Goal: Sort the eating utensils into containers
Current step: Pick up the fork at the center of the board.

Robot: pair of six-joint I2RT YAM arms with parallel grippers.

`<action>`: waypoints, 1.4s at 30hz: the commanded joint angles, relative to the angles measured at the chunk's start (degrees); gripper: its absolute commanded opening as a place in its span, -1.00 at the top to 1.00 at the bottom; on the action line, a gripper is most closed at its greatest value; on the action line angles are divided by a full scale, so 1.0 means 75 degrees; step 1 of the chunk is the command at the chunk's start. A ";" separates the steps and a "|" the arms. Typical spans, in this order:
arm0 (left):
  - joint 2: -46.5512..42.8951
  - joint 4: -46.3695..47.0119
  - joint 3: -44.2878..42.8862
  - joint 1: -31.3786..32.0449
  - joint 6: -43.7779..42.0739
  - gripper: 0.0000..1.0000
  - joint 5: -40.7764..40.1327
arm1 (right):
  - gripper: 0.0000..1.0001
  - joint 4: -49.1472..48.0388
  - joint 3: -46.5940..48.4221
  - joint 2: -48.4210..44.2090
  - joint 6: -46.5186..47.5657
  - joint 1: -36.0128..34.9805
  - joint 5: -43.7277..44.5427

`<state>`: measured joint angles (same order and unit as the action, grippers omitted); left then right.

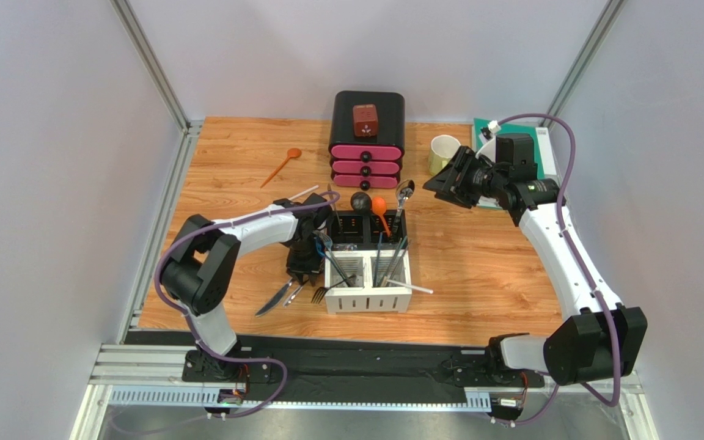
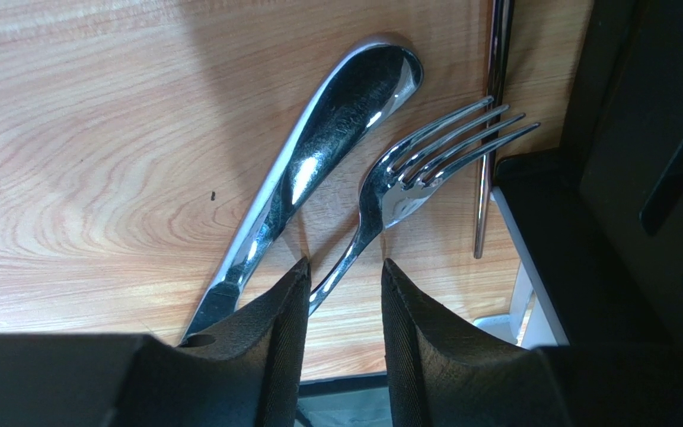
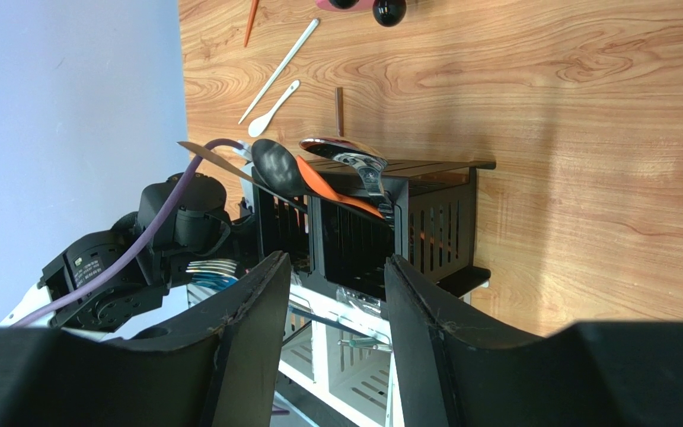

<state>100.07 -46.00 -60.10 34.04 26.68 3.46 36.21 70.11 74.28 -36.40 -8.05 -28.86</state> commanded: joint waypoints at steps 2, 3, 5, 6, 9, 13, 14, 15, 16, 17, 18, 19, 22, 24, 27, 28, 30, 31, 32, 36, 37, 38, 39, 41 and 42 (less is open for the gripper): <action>0.0415 0.0332 -0.0062 0.0031 -0.0112 0.33 -0.0368 | 0.02 -0.0234 -0.0031 -0.0224 0.0014 0.0043 -0.0078; 0.0403 0.0332 -0.0038 0.0043 -0.0088 0.48 -0.0357 | 0.02 -0.0222 -0.0031 -0.0224 0.0014 0.0043 -0.0078; 0.0368 0.0286 0.0008 0.0078 -0.0053 0.76 -0.0356 | 0.01 -0.0234 -0.0031 -0.0224 0.0014 0.0054 -0.0066; 0.0345 0.0262 0.0032 0.0090 -0.0030 0.90 -0.0333 | 0.01 -0.0234 -0.0031 -0.0224 0.0014 0.0043 -0.0066; 0.0251 0.0192 0.0172 0.0148 -0.0018 0.98 -0.0205 | 0.01 -0.0234 -0.0031 -0.0224 0.0002 0.0043 -0.0054; -0.0310 0.0192 0.0465 0.0160 0.0006 1.00 0.0030 | 0.02 -0.0234 -0.0031 -0.0201 0.0002 0.0043 -0.0042; -0.0474 0.0192 0.0582 0.0160 -0.0006 1.00 0.0077 | 0.01 -0.0234 -0.0031 -0.0189 0.0002 0.0031 -0.0042; -0.0673 0.0192 0.0641 0.0160 -0.0029 1.00 0.0147 | 0.02 -0.0234 -0.0031 -0.0201 0.0002 0.0031 -0.0042; -0.1104 0.0192 0.0676 0.0149 -0.0041 1.00 0.0194 | 0.01 -0.0222 -0.0031 -0.0201 0.0002 0.0043 -0.0031; -0.1341 0.0180 0.0735 0.0160 -0.0053 1.00 0.0206 | 0.01 -0.0234 -0.0031 -0.0189 -0.0009 0.0043 -0.0031; -0.1795 0.0157 0.0747 0.0160 -0.0053 1.00 0.0160 | 0.02 -0.0245 -0.0031 -0.0178 0.0002 0.0043 -0.0019; -0.2009 0.0006 0.0747 0.0160 -0.0018 1.00 0.0066 | 0.01 -0.0222 -0.0031 -0.0166 -0.0009 0.0043 -0.0031; -0.2759 -0.0311 0.0677 0.0149 0.0193 1.00 -0.0297 | 0.02 -0.0257 -0.0019 -0.0166 -0.0033 0.0043 -0.0031; -0.3262 -0.0406 0.0677 0.0160 0.0403 1.00 -0.0438 | 0.01 -0.0257 -0.0031 -0.0143 -0.0045 0.0043 -0.0031; -0.3697 -0.0628 0.0653 0.0149 0.0731 1.00 -0.0905 | 0.02 -0.0280 -0.0043 -0.0143 -0.0068 0.0043 -0.0054; -0.3780 -0.0745 0.0619 0.0149 0.0825 1.00 -0.1046 | 0.02 -0.0281 -0.0043 -0.0142 -0.0091 0.0043 -0.0054; -0.3990 -0.0886 0.0583 0.0125 0.1106 1.00 -0.1455 | 0.02 -0.0292 -0.0043 -0.0142 -0.0115 0.0043 -0.0077; -0.4073 -0.0944 0.0560 0.0114 0.1200 1.00 -0.1574 | 0.02 -0.0292 -0.0031 -0.0142 -0.0138 0.0043 -0.0089; -0.4143 -0.0957 0.0548 0.0102 0.1340 1.00 -0.1691 | 0.02 -0.0304 -0.0031 -0.0131 -0.0162 0.0043 -0.0112; -0.4401 -0.1283 0.0361 -0.0050 0.1658 1.00 -0.2301 | 0.02 -0.0304 -0.0008 -0.0166 -0.0162 0.0054 -0.0159; -0.4378 -0.1355 0.0268 -0.0097 0.1681 1.00 -0.2337 | 0.02 -0.0304 -0.0008 -0.0189 -0.0162 0.0054 -0.0160; -0.4343 -0.1425 0.0232 -0.0132 0.1693 1.00 -0.2407 | 0.02 -0.0304 -0.0008 -0.0201 -0.0162 0.0043 -0.0160; -0.4250 -0.1565 0.0185 -0.0191 0.1705 1.00 -0.2442 | 0.02 -0.0292 0.0004 -0.0213 -0.0162 0.0043 -0.0160; -0.4179 -0.1718 0.0056 -0.0285 0.1810 1.00 -0.2675 | 0.01 -0.0281 0.0004 -0.0201 -0.0162 0.0043 -0.0160; -0.4214 -0.1823 0.0009 -0.0285 0.1880 1.00 -0.2746 | 0.02 -0.0281 0.0004 -0.0213 -0.0162 0.0043 -0.0160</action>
<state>68.66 -56.05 -56.80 32.75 37.91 -12.43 36.18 70.11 74.24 -36.88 -8.05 -29.06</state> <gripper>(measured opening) 0.008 0.493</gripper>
